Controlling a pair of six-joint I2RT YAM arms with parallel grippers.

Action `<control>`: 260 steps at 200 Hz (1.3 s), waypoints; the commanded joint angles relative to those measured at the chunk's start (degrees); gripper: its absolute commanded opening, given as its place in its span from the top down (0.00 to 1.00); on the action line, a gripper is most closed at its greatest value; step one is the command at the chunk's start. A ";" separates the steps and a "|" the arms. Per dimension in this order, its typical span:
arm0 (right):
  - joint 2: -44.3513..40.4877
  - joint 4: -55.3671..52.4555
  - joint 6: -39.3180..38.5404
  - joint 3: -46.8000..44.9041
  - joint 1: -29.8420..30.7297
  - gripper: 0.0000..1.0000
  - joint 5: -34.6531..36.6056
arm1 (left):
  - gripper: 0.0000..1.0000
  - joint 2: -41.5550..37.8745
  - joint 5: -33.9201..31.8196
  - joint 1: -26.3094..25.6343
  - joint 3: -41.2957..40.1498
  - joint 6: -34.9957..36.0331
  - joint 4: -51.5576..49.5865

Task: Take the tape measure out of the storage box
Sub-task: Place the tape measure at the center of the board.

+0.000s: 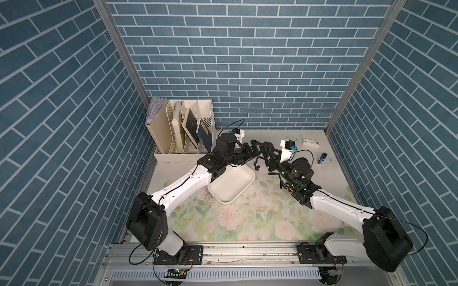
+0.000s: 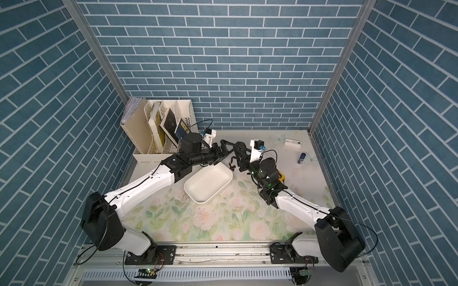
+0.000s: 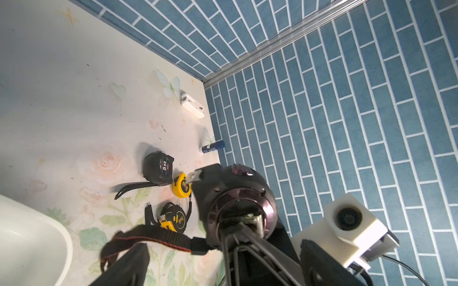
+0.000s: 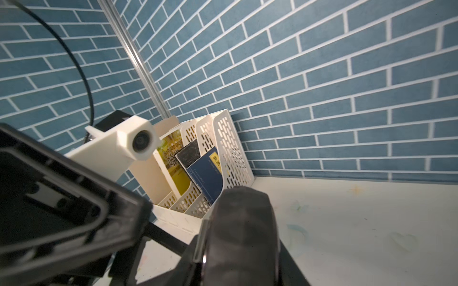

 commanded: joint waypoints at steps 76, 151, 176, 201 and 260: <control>6.33 -56.01 1.14 9.26 2.23 0.93 36.55 | 0.00 0.41 -18.32 7.91 11.48 16.94 -24.45; 23.63 -64.66 4.51 19.70 5.17 0.93 45.65 | 0.00 -0.47 -18.00 7.87 8.30 15.37 -23.26; 27.10 -65.86 3.98 20.66 5.62 0.93 44.21 | 0.00 -0.54 -17.89 7.88 7.49 15.01 -23.15; 30.13 -65.07 3.36 20.50 6.35 0.93 40.91 | 0.00 -0.86 -17.76 7.93 7.34 14.79 -22.99; 34.01 -63.92 3.36 20.71 7.24 0.91 37.42 | 0.00 -1.00 -18.66 7.95 7.49 14.93 -23.76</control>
